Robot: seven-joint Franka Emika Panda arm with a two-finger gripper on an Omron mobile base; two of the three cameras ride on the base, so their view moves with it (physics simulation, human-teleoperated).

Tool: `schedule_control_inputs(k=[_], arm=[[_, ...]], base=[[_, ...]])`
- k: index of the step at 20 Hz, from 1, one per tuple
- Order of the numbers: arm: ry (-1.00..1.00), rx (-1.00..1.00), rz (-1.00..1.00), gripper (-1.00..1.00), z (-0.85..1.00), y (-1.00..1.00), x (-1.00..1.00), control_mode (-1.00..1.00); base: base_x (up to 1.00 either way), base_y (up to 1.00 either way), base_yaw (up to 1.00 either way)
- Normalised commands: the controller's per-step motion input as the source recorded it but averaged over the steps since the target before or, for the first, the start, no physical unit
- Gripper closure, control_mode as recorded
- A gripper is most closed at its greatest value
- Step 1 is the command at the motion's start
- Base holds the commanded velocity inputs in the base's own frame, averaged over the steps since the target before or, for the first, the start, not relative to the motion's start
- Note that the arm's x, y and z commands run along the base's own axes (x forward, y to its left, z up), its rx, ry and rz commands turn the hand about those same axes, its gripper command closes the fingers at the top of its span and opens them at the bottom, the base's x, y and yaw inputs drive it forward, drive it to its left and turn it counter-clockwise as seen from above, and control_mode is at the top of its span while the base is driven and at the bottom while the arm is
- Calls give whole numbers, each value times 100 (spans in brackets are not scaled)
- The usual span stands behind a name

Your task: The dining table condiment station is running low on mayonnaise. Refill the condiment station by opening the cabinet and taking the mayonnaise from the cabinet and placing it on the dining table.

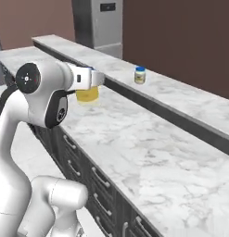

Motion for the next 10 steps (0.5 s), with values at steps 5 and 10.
schedule_control_inputs(k=[5, 10], arm=[[0, 0, 0, 100, 0, 0, 0, 100], [0, 0, 0, 100, 0, 0, 0, 100]], base=[[-24, 0, -83], [-5, -46, -74]])
